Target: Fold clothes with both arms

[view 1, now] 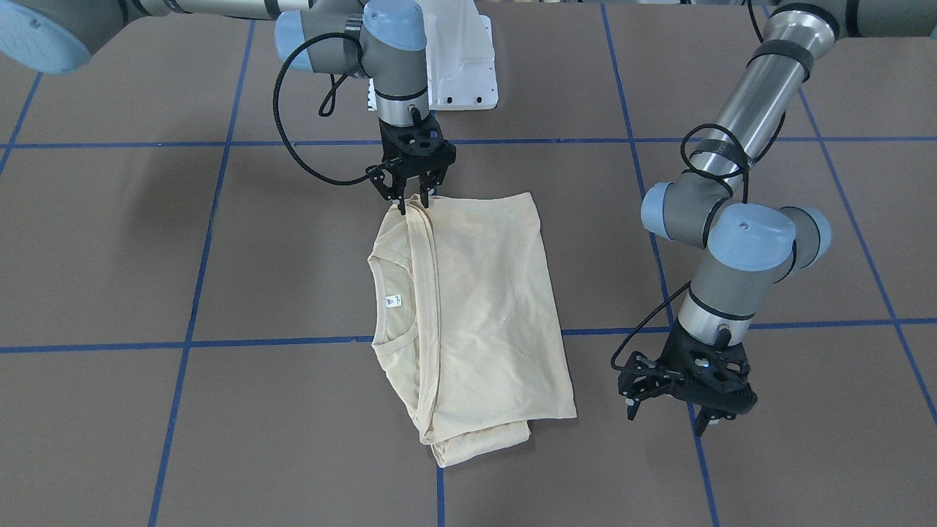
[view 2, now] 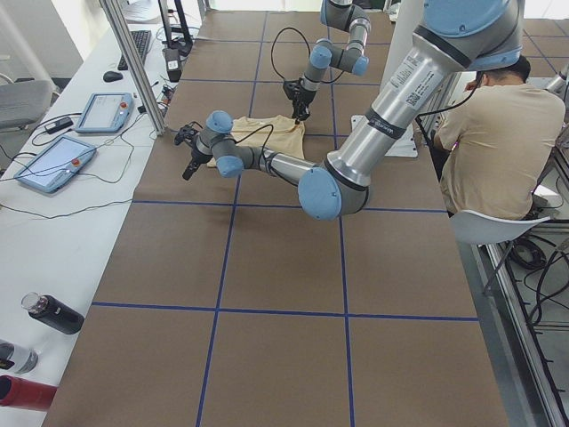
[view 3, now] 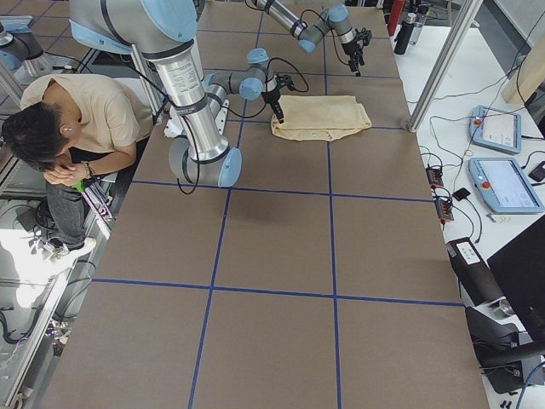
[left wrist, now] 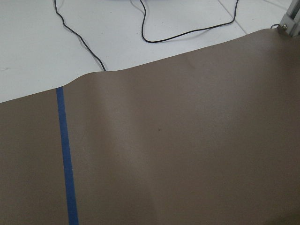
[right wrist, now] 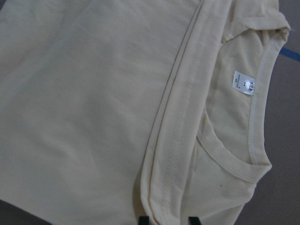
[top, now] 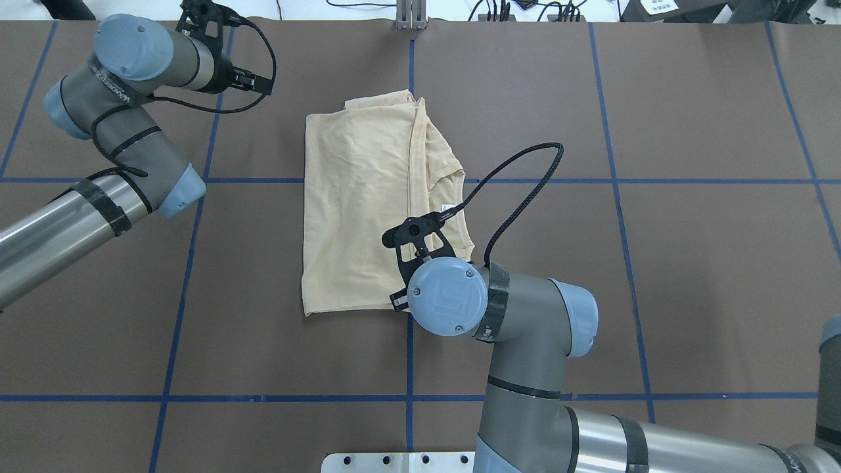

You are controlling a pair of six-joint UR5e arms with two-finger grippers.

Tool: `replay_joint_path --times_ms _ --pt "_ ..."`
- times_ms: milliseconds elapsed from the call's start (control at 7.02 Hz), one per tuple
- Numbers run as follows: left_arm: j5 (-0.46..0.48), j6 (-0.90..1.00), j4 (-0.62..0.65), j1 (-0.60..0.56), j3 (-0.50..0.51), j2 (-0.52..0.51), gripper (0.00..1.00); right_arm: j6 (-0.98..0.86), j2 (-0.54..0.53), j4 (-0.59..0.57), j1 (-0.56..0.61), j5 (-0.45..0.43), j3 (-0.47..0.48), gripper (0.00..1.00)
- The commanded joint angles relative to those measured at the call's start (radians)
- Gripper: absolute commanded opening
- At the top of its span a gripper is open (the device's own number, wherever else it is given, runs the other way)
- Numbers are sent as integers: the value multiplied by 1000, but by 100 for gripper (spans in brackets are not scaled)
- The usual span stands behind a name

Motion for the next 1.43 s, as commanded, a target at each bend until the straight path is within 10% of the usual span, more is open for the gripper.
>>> replay_joint_path --times_ms 0,855,998,1140,1283 --pt "0 0 0 0 0 0 100 -1 -6 2 0 -1 4 0" --pt "0 -8 -5 2 0 0 100 310 -188 20 -73 -50 159 0" --pt "0 -8 -5 3 0 0 100 435 -185 20 -132 -122 152 21" --pt "0 -8 -5 3 0 0 100 448 -182 20 -135 -133 152 99" --pt "-2 -8 -5 2 -2 -2 100 442 -173 20 -110 -130 156 100"
